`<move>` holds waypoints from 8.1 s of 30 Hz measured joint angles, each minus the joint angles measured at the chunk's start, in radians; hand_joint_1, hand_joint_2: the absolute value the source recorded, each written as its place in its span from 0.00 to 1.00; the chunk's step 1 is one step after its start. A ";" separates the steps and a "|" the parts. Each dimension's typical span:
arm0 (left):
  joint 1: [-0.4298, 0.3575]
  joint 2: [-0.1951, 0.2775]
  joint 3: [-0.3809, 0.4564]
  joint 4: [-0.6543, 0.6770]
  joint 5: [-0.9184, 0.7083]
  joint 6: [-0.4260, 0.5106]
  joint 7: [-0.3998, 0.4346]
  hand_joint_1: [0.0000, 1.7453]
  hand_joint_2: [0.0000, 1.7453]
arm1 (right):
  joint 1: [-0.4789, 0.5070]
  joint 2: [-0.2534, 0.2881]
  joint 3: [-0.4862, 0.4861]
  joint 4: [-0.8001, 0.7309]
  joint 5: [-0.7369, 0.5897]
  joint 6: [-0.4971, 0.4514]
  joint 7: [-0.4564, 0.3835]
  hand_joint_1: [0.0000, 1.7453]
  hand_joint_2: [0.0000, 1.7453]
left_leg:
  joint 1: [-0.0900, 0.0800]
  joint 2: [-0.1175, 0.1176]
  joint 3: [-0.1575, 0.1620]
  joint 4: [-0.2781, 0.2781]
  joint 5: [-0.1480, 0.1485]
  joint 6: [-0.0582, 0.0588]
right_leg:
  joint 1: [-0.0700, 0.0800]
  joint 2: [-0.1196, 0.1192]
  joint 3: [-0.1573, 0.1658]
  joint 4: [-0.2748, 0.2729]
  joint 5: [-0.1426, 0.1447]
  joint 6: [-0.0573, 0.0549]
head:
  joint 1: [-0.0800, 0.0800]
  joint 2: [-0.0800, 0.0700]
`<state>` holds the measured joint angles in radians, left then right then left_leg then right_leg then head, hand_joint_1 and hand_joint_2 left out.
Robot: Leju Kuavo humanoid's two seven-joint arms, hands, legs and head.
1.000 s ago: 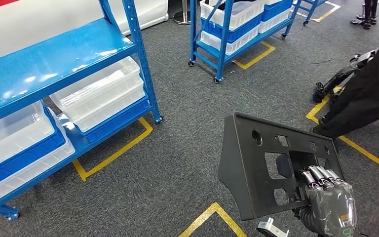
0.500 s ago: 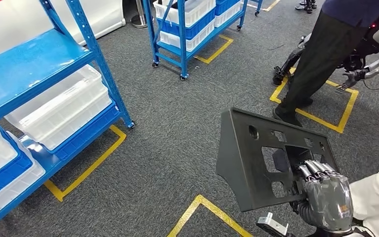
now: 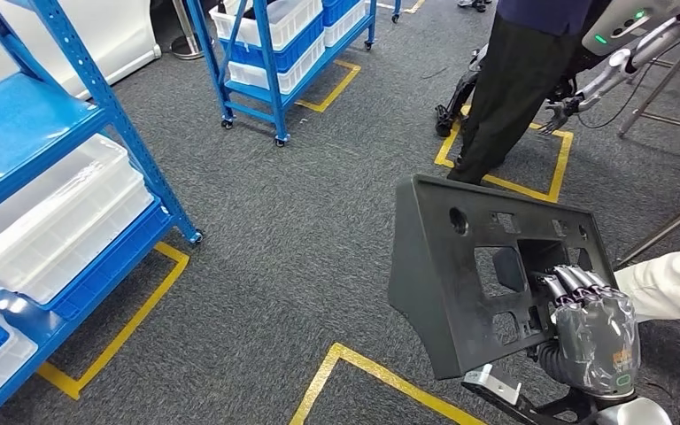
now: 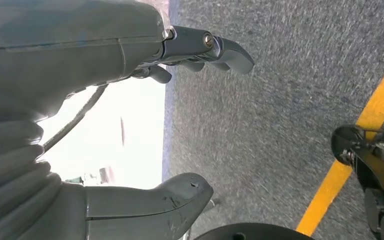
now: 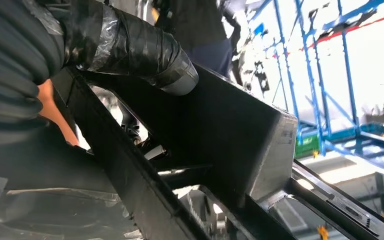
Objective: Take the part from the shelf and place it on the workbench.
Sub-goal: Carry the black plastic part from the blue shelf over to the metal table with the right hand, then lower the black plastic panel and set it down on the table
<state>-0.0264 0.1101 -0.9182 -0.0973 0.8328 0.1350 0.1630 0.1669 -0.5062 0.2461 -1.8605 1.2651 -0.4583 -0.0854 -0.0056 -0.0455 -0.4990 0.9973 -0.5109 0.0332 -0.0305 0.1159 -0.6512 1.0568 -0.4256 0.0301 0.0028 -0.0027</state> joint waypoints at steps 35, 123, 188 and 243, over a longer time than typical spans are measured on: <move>0.001 0.004 -0.070 0.000 -0.025 -0.032 -0.057 0.00 1.00 | 0.145 -0.014 -0.208 -0.157 0.005 -0.106 0.037 1.00 1.00 | -0.003 0.059 0.004 -0.044 0.032 0.021 | 0.018 -0.098 -0.069 0.189 -0.137 -0.007 | 0.002 0.000; -0.036 -0.188 -0.158 0.009 -0.010 0.160 0.086 0.00 1.00 | 0.333 0.068 -0.123 -0.187 0.191 -0.115 0.258 1.00 1.00 | -0.013 -0.011 -0.015 0.005 0.006 0.014 | 0.007 -0.002 0.045 -0.004 -0.049 -0.010 | 0.001 0.000; -0.042 -0.178 -0.208 0.011 0.026 0.111 0.124 0.00 1.00 | 0.084 -0.147 -0.286 -0.056 0.133 0.168 0.111 1.00 1.00 | -0.018 0.046 -0.139 0.263 -0.121 -0.010 | -0.006 -0.111 0.091 -0.005 -0.094 -0.030 | 0.000 0.000; -0.032 -0.205 -0.337 0.009 -0.013 0.054 0.139 0.00 1.00 | -0.614 0.124 0.066 0.862 0.125 0.205 0.113 1.00 1.00 | -0.024 0.042 0.030 0.000 -0.036 0.026 | 0.039 -0.114 -0.028 -0.009 0.023 -0.047 | -0.013 0.000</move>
<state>-0.0587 -0.0946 -1.2552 -0.0885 0.8197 0.1889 0.3024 -0.4475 -0.3827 0.3116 -0.9988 1.3902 -0.2534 0.0278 -0.0295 -0.0033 -0.4688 0.9973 -0.5464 0.0592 0.0083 0.0023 -0.6797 1.0479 -0.4021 -0.0170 -0.0101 -0.0027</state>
